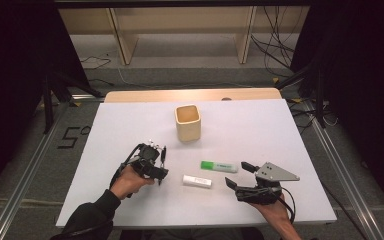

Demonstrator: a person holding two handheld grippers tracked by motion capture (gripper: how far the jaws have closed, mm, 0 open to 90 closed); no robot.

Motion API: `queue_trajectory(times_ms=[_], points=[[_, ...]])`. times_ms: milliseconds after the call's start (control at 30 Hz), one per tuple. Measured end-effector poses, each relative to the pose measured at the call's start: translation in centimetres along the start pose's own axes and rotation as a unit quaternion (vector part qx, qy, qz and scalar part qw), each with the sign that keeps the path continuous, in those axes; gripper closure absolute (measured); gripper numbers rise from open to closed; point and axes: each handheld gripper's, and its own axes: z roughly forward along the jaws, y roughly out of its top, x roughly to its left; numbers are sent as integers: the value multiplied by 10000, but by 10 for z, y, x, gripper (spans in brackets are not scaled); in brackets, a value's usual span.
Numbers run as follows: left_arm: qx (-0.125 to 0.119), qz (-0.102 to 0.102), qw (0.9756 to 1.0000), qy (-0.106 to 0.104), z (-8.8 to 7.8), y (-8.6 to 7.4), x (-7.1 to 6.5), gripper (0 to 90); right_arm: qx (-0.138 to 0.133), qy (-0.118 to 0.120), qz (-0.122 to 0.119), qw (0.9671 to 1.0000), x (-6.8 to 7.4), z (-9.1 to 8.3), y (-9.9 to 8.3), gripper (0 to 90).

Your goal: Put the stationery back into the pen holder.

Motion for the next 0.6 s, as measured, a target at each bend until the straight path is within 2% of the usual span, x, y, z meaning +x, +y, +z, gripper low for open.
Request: queue_trajectory(times_ms=[300, 600], points=[[8, -277, 9996, 49, 8, 2, 3, 521, 16, -15, -9, 10000, 1, 1, 0, 233], [29, -459, 9988, 140, 13, 7, 3, 572, 38, -2, -67, 10000, 2, 2, 0, 233]])
